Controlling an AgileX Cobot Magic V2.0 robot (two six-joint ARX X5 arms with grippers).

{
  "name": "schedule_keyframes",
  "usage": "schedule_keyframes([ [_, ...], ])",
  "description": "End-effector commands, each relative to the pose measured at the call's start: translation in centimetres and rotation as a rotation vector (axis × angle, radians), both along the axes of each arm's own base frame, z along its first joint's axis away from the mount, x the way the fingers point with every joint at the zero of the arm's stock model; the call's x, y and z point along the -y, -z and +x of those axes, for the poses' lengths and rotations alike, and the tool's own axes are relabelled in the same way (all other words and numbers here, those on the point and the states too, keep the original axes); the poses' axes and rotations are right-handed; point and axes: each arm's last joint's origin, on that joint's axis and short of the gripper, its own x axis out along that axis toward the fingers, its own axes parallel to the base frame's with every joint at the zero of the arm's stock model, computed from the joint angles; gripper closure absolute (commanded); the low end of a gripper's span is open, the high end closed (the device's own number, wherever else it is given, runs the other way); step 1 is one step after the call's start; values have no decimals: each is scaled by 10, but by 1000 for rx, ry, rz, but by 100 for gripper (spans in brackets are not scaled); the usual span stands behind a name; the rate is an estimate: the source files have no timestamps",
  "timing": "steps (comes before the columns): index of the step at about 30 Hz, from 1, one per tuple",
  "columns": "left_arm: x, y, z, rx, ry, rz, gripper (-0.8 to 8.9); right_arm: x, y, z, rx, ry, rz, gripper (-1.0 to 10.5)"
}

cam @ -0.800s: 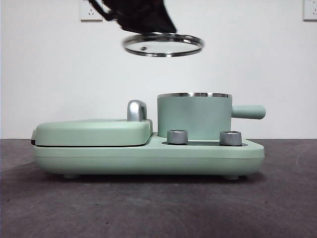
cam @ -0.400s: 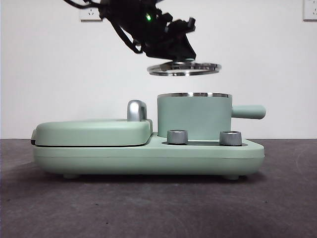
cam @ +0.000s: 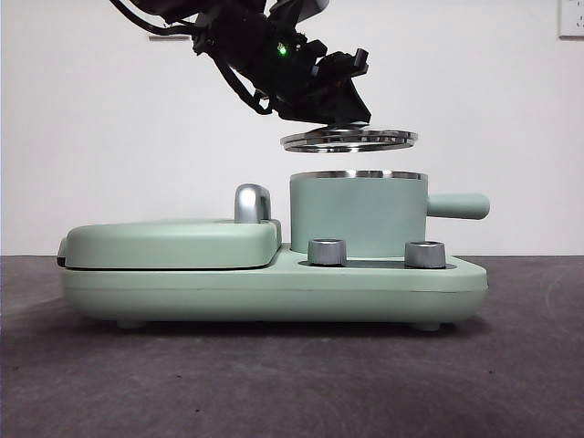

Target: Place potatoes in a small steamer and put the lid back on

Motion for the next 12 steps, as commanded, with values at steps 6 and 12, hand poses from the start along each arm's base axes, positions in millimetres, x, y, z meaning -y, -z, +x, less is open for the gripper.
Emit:
schedule_keyframes([
  [6,12,2,6,38,23,-14,799,-1,-2,1,3,8,14,623],
  [12,14,7,7,27,34,-9,799,-1,-2,1,3,8,14,623],
])
